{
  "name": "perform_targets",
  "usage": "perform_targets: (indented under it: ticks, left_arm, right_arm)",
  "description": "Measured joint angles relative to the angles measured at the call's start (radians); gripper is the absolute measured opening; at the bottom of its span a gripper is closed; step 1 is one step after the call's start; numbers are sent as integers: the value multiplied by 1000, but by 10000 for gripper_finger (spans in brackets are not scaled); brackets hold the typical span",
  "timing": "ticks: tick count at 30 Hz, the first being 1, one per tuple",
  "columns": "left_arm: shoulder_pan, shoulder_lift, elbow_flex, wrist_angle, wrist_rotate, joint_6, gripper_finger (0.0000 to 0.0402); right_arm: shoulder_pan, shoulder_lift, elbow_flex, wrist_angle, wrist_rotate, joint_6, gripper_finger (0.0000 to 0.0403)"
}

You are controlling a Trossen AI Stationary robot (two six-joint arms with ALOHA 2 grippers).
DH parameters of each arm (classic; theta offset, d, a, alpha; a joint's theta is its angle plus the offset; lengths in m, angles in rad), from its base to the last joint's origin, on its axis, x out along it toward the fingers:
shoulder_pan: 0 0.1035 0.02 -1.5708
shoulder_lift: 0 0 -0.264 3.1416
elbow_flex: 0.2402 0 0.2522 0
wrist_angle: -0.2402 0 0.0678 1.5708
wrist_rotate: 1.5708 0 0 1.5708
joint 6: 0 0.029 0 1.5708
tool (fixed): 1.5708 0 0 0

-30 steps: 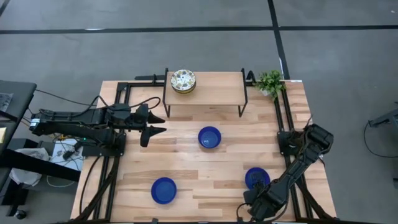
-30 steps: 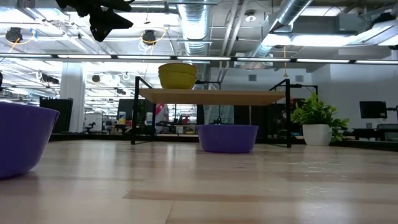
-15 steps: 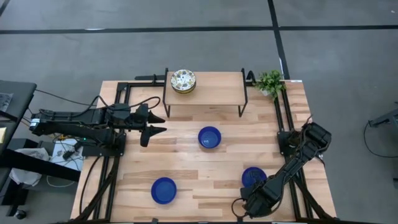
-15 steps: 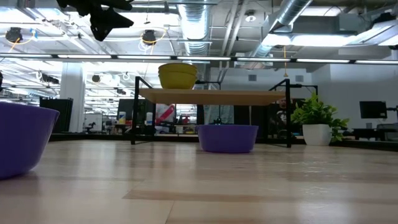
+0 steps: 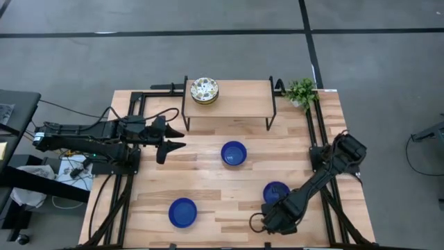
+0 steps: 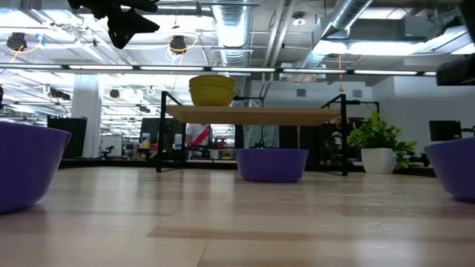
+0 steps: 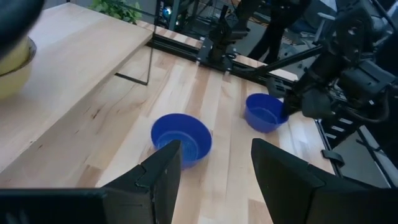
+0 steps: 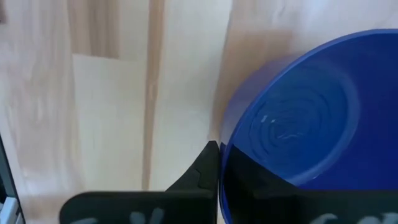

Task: Pick & Place Mini bowls
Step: Put the bottom right blue bowl on the shelf

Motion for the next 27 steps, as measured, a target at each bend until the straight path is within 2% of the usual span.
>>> perform_targets:
  ticks: [6, 12, 22, 27]
  left_arm:
    - [0, -6, 0, 1, 85, 22, 192]
    - [0, -11, 0, -3, 167, 32, 192]
    - [0, -11, 0, -4, 261, 61, 192]
    - [0, -11, 0, -5, 308, 61, 192]
  right_arm:
    - [-68, -65, 0, 1, 4, 7, 0]
    - [-186, -184, 0, 33, 52, 8, 0]
    - [-360, -392, 0, 376, 48, -88, 0]
    - [-399, -468, 0, 534, -58, -157, 0]
